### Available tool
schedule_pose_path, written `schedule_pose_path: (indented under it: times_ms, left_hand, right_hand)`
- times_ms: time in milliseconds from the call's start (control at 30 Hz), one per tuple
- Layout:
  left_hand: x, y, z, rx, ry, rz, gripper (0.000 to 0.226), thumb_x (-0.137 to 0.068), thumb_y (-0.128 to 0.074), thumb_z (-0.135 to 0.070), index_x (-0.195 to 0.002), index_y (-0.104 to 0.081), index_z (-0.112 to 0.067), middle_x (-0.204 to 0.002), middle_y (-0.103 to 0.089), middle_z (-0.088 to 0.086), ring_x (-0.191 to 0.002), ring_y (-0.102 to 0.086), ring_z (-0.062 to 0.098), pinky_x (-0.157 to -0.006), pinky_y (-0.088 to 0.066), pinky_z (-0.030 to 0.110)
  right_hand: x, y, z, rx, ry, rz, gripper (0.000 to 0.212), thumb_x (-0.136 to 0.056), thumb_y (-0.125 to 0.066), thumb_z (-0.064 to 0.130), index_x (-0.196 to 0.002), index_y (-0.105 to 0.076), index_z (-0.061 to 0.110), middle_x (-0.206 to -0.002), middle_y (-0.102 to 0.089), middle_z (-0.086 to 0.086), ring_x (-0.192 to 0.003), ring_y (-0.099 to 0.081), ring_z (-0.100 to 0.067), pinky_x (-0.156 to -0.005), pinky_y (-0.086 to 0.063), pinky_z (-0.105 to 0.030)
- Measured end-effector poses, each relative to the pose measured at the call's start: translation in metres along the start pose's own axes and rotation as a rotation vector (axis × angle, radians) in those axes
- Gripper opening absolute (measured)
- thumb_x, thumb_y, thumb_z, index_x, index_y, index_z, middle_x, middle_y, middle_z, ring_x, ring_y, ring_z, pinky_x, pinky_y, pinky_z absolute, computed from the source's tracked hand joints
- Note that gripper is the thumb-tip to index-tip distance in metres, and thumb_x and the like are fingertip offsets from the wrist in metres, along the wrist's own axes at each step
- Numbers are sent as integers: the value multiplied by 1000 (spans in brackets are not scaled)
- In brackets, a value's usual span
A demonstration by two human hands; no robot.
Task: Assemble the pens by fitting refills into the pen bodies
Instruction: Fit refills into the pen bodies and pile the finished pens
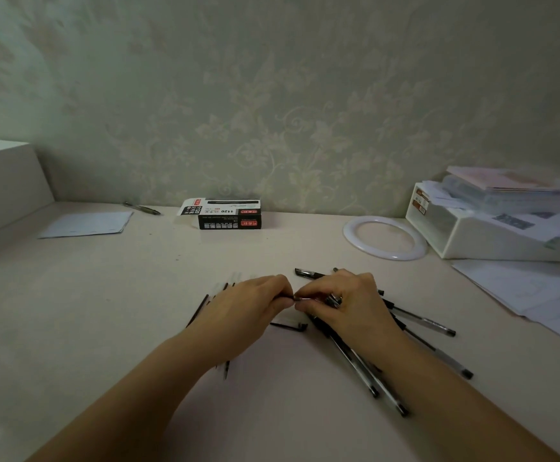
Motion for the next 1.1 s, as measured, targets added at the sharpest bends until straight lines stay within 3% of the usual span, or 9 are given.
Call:
schedule_pose_path:
  times_ms: [100,200,300,433,600,733,867,1000,1100]
  left_hand:
    - [0,-1,2,-19,-12,-28,17,-100,-39,-38,-104,-52,-27,-98,-60,-11,-83,-54,9,-71,-49,33]
    - [0,0,4,-14,-35,-47,14,-99,-39,-39,-102,-48,-29,-96,-60,-11,-82,-55,7,-69,-48,27]
    - [0,-1,2,-11,-60,-54,11,-98,-42,-39,-102,-47,-30,-97,-60,-13,-79,-54,5,-66,-42,18]
    - [1,-2,0,9,-81,-37,13,-99,-41,-36,-101,-51,-27,-92,-58,-12,-76,-52,8,-66,-46,28]
    - [1,2,0,9,-81,-51,15,-100,-41,-33,-102,-53,-25,-93,-58,-11,-78,-54,10,-68,-48,34]
    - [1,1,0,4,-69,-35,17,-101,-40,-34,-104,-54,-25,-94,-58,-11,-79,-54,9,-69,-48,32]
    - [1,1,1,0,-53,-29,16,-100,-41,-33,-103,-55,-25,-93,-57,-12,-78,-52,8,-69,-47,29]
    - [1,1,1,3,-54,-46,15,-100,-42,-33,-103,-54,-25,-92,-56,-13,-78,-52,8,-68,-46,29]
    - [0,1,1,8,-58,-41,16,-100,-41,-34,-104,-54,-26,-94,-58,-12,-79,-52,7,-68,-47,28]
  right_hand:
    - [2,0,-7,-47,-92,2,25,-74,-76,51,-97,-75,41,-87,-69,31,-91,-59,1,-96,-44,-42]
    - [2,-2,-9,-67,-115,31,31,-80,-61,63,-94,-75,40,-80,-68,31,-87,-59,6,-94,-44,-36]
    - [1,-3,-9,-91,-110,56,21,-89,-61,48,-86,-76,33,-74,-70,21,-78,-62,4,-80,-43,-19]
    - [1,0,-9,-131,-85,42,6,-84,-73,32,-89,-77,34,-80,-71,25,-83,-62,6,-76,-41,-4]
    - [1,-1,-11,-213,-148,36,24,-78,-71,54,-96,-75,38,-85,-70,24,-85,-64,2,-77,-47,-8]
    - [2,-2,-12,-262,-170,41,14,-89,-66,40,-82,-76,32,-75,-73,14,-74,-67,-1,-72,-47,-9]
    - [1,-3,-12,-270,-177,64,8,-84,-74,27,-89,-74,33,-84,-71,18,-83,-65,-1,-76,-48,-9]
    - [2,-5,-12,-256,-186,69,22,-81,-74,44,-102,-71,36,-91,-72,20,-89,-65,1,-81,-49,-10]
    - [2,-4,-12,-268,-184,55,11,-88,-67,41,-90,-75,33,-79,-73,17,-79,-67,2,-74,-47,-6]
Point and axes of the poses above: each hand's wrist, its own x-axis away from the middle knuckle, its own y-axis out of the back of the hand, z = x × y, the point moved 7 cm from there along -x, towards the middle knuckle
